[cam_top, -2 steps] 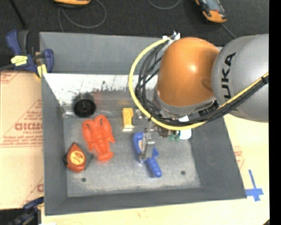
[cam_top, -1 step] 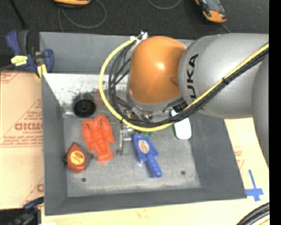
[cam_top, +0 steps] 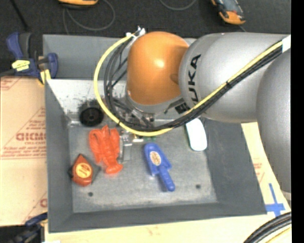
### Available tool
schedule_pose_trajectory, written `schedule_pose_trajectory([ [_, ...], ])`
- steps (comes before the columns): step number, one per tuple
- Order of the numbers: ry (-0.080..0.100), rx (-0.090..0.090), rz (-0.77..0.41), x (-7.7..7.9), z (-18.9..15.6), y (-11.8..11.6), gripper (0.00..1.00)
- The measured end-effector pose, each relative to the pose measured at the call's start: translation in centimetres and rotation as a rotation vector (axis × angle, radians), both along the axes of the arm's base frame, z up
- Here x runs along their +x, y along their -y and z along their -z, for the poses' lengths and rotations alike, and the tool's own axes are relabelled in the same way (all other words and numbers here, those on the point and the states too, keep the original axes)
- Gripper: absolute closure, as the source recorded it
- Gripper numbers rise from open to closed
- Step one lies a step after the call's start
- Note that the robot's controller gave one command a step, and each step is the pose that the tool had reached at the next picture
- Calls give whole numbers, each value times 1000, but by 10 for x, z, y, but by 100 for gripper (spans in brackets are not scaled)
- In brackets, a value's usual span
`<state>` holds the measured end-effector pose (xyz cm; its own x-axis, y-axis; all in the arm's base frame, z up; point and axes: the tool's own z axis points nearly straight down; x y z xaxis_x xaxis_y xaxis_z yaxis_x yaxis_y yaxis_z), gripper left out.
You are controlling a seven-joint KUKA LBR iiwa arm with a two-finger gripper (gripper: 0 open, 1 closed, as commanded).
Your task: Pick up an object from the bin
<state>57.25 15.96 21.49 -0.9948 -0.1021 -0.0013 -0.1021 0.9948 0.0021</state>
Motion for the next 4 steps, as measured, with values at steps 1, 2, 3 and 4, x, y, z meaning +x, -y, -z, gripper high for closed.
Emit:
schedule_pose_trajectory([
  [1,10,-1,-25,2,29,0,0],
  [2,-6,-3,-182,18,45,15,0],
  [3,7,-2,-225,39,36,24,0],
  [4,3,-1,-135,42,39,21,0],
])
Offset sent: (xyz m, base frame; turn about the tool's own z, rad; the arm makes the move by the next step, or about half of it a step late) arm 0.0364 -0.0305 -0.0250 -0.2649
